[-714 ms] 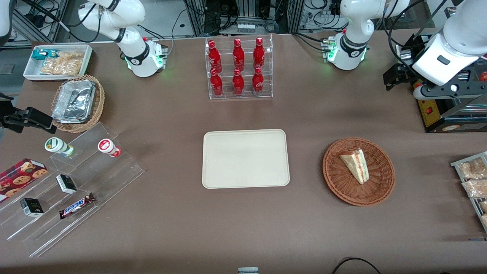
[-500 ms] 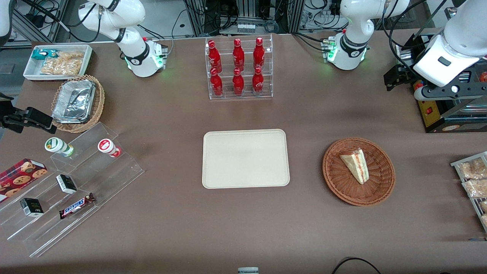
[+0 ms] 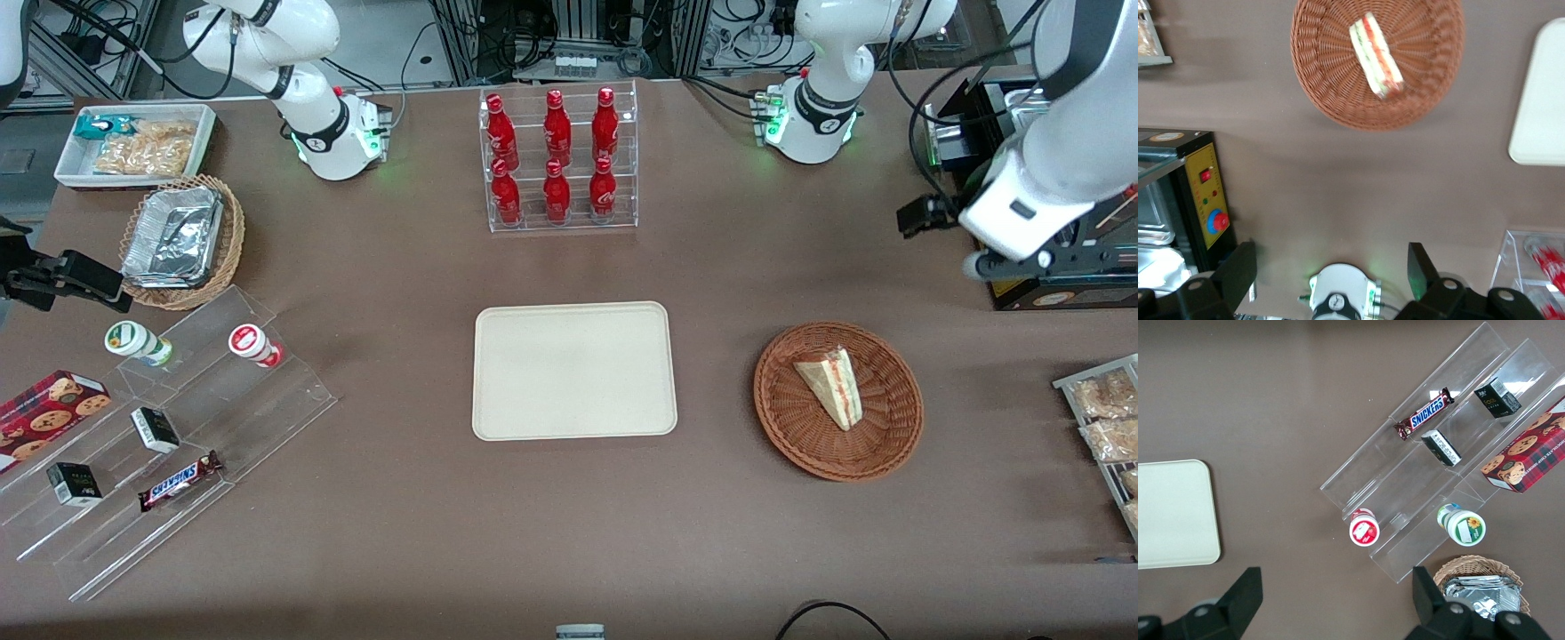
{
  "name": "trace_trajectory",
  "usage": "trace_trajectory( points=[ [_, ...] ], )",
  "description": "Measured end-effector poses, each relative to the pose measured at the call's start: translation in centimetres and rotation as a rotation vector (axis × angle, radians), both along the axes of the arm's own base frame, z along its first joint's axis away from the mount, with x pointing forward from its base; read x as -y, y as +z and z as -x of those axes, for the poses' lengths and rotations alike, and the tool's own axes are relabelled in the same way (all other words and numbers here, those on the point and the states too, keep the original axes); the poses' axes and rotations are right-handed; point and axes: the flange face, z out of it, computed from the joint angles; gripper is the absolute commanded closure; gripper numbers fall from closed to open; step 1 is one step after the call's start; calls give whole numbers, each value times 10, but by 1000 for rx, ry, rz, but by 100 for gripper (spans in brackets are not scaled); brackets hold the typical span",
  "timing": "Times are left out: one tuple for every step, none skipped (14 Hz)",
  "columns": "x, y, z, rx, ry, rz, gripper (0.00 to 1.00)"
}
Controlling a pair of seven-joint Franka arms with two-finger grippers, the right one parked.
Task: Place sandwich from basket to tray
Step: 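Move the left gripper down toward the sandwich in the wicker basket, then lower the left gripper onto the wrapped sandwich and close on it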
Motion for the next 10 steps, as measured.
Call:
trace_trajectory(
  points=[
    [-10,-26,-8,8,16,3,0],
    [-18,-51,-15,21,28,8,0],
    [-25,-74,-21,29,40,11,0],
    [-30,-96,-26,25,59,11,0],
    [-34,-118,-32,14,87,8,0],
    [-36,-139,-39,11,120,4,0],
    [-36,-160,-46,11,161,-2,0],
    [-36,-179,-52,10,208,-9,0],
    [-35,-197,-57,10,255,-4,0],
    [-32,-209,-62,14,306,18,0]
  ],
)
